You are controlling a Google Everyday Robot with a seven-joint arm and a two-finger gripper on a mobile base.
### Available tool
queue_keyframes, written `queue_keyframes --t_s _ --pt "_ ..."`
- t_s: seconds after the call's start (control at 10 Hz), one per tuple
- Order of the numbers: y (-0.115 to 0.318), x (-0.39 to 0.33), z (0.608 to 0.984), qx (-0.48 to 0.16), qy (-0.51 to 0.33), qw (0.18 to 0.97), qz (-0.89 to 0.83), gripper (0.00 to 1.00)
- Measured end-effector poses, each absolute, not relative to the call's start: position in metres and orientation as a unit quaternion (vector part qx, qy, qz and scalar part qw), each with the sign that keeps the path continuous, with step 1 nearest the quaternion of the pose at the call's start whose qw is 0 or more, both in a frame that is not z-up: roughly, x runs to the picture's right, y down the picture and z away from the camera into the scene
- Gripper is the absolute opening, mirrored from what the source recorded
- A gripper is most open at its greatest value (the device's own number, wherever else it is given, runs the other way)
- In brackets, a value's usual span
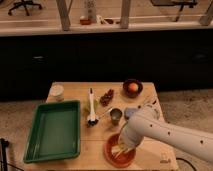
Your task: Place banana in red bowl
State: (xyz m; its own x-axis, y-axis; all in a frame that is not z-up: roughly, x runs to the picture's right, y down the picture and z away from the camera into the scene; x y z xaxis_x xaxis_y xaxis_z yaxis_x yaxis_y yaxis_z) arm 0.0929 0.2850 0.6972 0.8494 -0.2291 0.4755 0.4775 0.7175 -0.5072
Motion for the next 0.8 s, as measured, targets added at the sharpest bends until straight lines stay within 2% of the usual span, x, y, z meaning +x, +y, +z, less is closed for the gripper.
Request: queue_keyframes --t_s 0.4,0.5,0.6,0.8 --pt "0.2845 0.0912 0.6989 -0.323 -0.196 0.904 -0.198 0.00" --pt "0.2839 0.0901 0.6999 -0.326 -0.198 0.903 -0.201 0.03" --pt "0.2835 0.0888 0.7005 -0.328 -0.199 0.901 -0.203 0.10" --pt "0.2829 0.0885 0.7008 -0.332 -0.203 0.897 -0.209 0.31"
